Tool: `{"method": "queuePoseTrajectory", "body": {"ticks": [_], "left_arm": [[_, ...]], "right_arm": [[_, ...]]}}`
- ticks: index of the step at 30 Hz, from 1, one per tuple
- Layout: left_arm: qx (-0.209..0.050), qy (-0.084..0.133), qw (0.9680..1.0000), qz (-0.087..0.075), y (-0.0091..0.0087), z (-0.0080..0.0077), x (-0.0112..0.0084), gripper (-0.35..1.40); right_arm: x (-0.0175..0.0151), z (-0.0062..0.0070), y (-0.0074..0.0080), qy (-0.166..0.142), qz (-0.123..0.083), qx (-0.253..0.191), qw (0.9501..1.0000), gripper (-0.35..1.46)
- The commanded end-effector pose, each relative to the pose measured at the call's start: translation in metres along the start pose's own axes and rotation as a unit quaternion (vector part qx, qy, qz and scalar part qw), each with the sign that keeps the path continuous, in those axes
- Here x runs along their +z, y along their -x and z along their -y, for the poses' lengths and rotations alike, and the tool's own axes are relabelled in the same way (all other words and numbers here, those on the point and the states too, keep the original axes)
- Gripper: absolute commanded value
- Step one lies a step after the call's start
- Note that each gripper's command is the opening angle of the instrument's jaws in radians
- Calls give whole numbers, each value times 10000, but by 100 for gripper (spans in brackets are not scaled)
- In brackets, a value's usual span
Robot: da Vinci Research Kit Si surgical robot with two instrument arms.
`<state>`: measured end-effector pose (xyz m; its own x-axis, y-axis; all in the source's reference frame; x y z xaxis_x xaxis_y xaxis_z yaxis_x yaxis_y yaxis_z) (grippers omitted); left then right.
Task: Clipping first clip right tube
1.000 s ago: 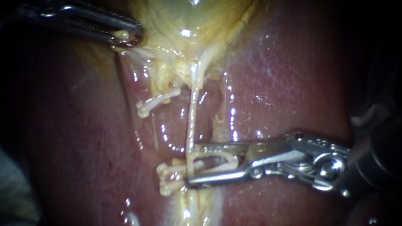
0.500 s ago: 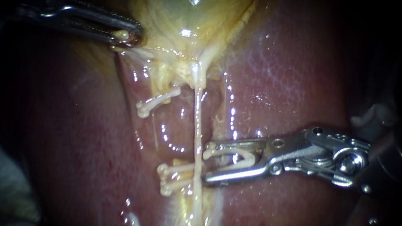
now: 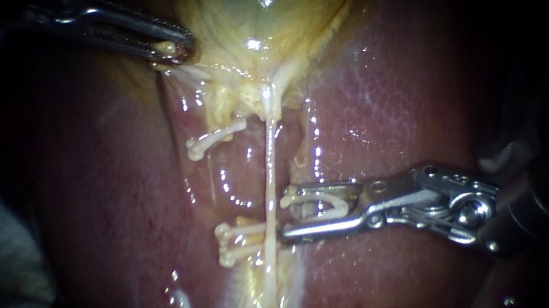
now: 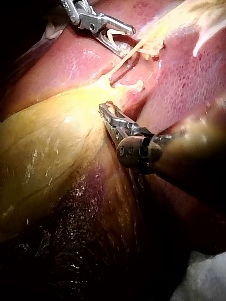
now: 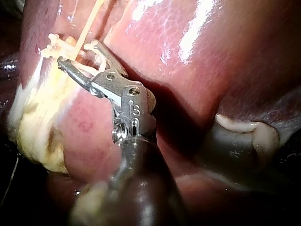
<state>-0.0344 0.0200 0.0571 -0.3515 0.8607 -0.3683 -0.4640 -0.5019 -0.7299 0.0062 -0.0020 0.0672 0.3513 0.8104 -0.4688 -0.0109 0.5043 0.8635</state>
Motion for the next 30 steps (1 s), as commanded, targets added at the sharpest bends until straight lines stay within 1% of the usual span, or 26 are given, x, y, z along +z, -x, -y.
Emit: {"method": "queuePoseTrajectory", "body": {"ticks": [1, 4, 9, 16, 25, 27, 29, 30], "left_arm": [[-1, -1, 10000, 1, 0, 0, 0, -35], [-1, -1, 10000, 1, 0, 0, 0, -35], [-1, -1, 10000, 0, 0, 0, 0, -35], [-2, -3, 10000, 0, 0, -1, 0, -35], [-3, -4, 10000, -1, 0, -1, 1, -35], [-3, -4, 10000, -1, 0, -1, 1, -35], [-3, -3, 10000, -1, 0, -1, 0, -35], [-3, -3, 10000, -1, 0, -1, 0, -35]], "right_arm": [[2, -1, 2, -2, -1, -2, 10000, 50], [5, -3, 5, 6, -1, -13, 10000, 50], [17, -5, 3, 35, -15, -13, 10000, 50], [35, -3, 2, -59, -227, 107, 9997, 50], [51, 8, -1, -197, -433, 261, 9985, 50], [52, 12, -1, -276, -541, 323, 9976, 50], [52, 18, -2, -338, -571, 354, 9972, 50], [52, 21, -2, -382, -540, 383, 9971, 50]]}}
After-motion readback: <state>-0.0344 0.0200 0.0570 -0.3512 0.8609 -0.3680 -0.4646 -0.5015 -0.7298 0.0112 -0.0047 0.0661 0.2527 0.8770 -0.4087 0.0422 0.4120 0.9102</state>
